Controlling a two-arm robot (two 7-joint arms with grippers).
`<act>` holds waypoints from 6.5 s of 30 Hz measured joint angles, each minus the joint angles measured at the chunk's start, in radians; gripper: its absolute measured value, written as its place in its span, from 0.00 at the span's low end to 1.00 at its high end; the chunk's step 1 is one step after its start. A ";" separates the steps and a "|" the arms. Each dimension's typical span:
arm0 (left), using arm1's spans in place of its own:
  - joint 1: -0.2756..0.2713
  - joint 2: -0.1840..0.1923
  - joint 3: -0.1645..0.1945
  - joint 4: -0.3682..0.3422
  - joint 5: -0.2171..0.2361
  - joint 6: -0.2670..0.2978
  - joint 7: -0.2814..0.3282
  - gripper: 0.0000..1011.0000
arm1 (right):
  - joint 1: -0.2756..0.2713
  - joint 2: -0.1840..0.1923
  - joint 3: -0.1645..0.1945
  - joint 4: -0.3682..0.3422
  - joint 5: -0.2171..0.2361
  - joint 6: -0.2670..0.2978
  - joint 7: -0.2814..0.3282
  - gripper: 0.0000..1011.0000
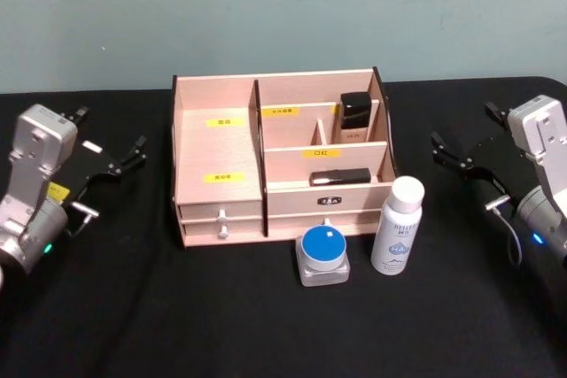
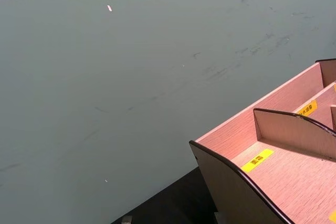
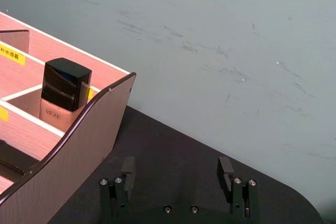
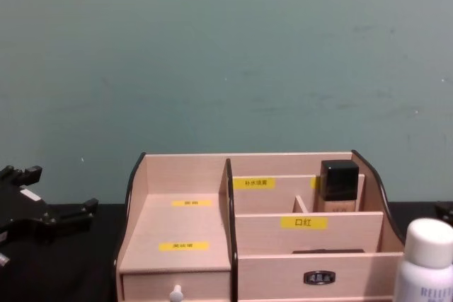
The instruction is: Pick up the facial cleanser and watermelon frost from the table and place them into the tiered storage box.
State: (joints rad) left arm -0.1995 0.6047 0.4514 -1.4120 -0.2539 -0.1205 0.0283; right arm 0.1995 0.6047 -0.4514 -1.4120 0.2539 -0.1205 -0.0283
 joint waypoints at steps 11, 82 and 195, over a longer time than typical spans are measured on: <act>0.000 0.000 0.000 0.000 0.000 0.000 0.000 1.00 | 0.000 0.000 0.000 0.000 0.000 0.000 0.000 0.99; 0.000 0.000 0.000 0.000 0.000 0.000 0.000 1.00 | -0.505 0.181 0.313 -0.609 0.239 0.035 0.165 0.99; 0.000 0.000 0.000 0.000 0.000 0.000 0.000 1.00 | -0.317 -0.056 0.206 -0.328 0.115 0.203 0.392 0.59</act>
State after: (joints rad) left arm -0.1995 0.6047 0.4514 -1.4120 -0.2539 -0.1205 0.0283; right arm -0.1175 0.5485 -0.2455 -1.7402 0.3686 0.0829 0.3640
